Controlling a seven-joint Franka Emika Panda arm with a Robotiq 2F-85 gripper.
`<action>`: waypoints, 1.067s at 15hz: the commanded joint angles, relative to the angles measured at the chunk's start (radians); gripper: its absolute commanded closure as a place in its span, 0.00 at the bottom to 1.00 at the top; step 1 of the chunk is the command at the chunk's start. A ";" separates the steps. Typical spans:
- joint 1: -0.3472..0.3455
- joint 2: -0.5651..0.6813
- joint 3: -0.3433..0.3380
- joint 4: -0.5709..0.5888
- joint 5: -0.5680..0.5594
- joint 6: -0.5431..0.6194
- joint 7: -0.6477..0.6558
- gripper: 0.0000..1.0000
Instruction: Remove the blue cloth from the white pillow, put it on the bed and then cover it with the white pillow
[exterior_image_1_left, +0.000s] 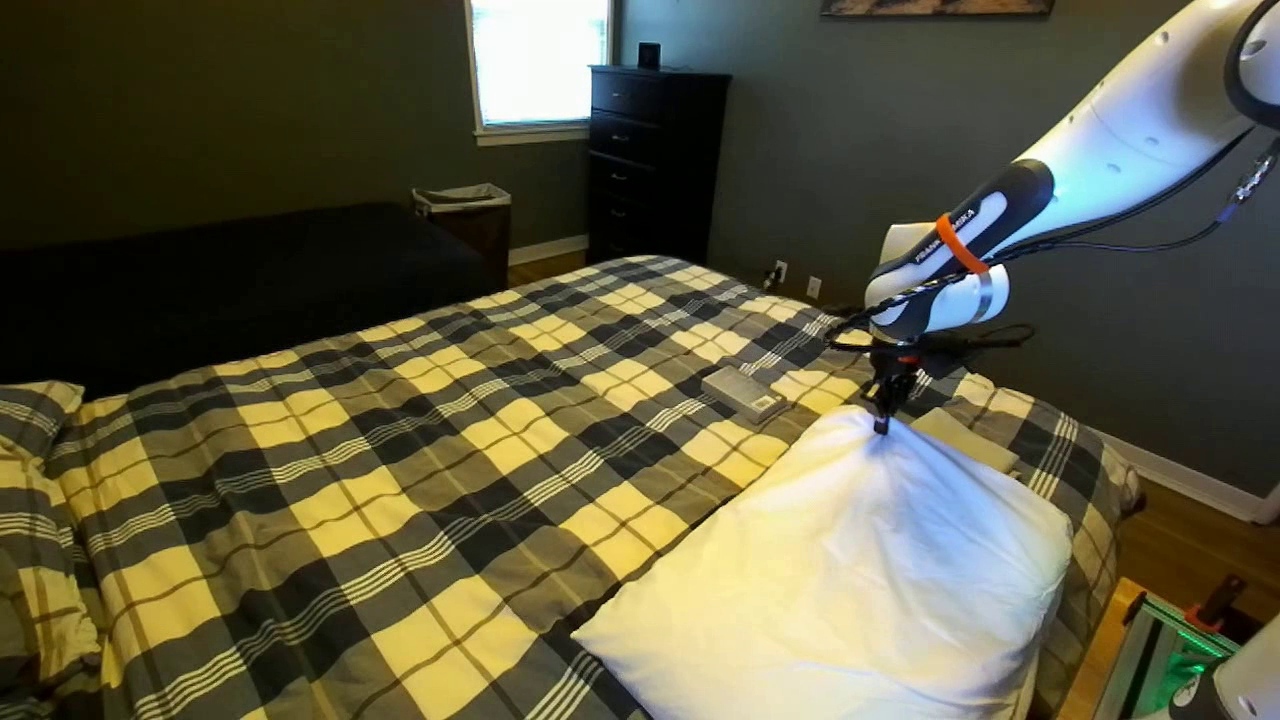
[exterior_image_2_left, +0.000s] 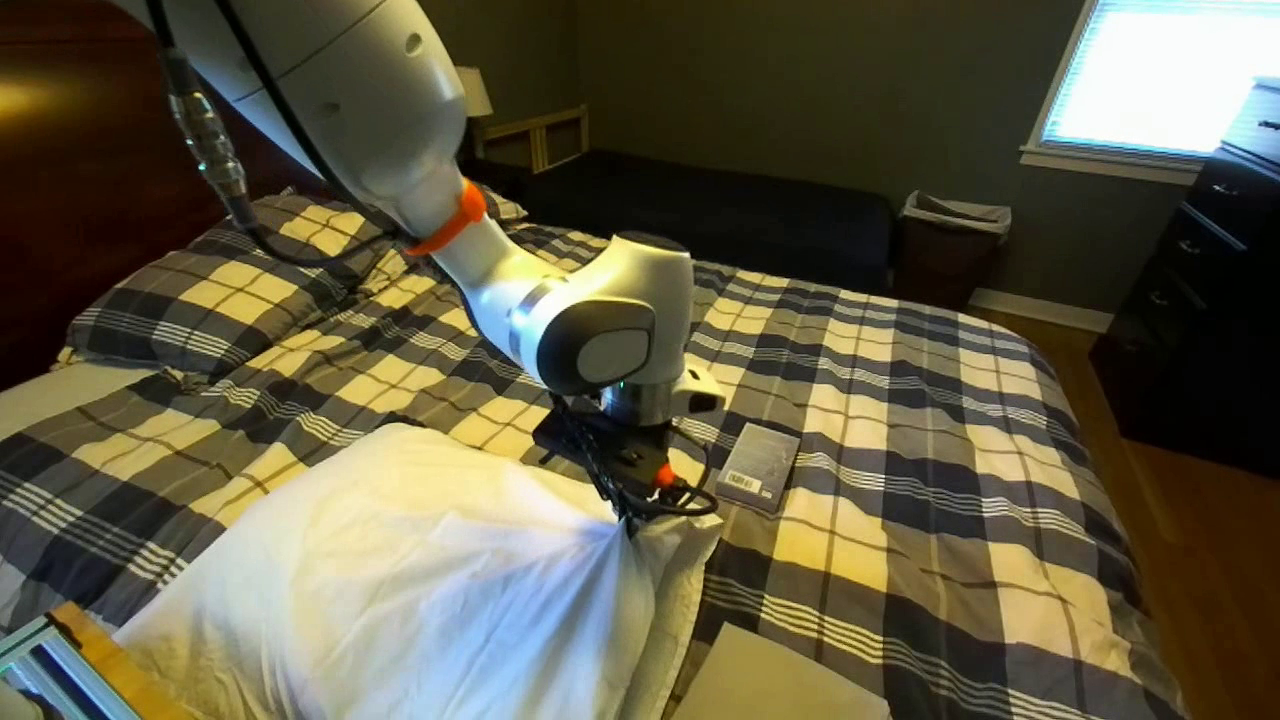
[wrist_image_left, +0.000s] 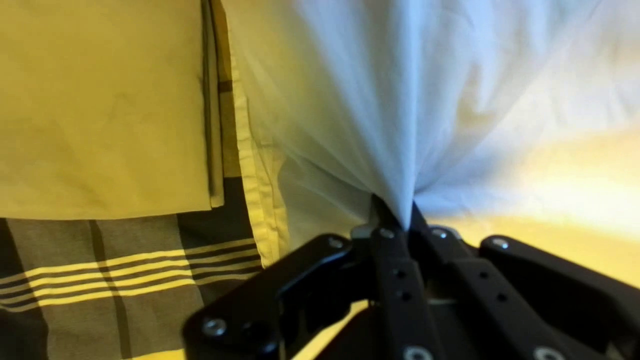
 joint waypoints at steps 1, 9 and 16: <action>0.061 -0.102 -0.040 -0.046 -0.083 -0.029 0.094 0.99; 0.161 -0.237 -0.092 -0.067 -0.386 -0.073 0.406 0.99; 0.175 -0.341 -0.057 -0.097 -0.500 -0.128 0.548 0.99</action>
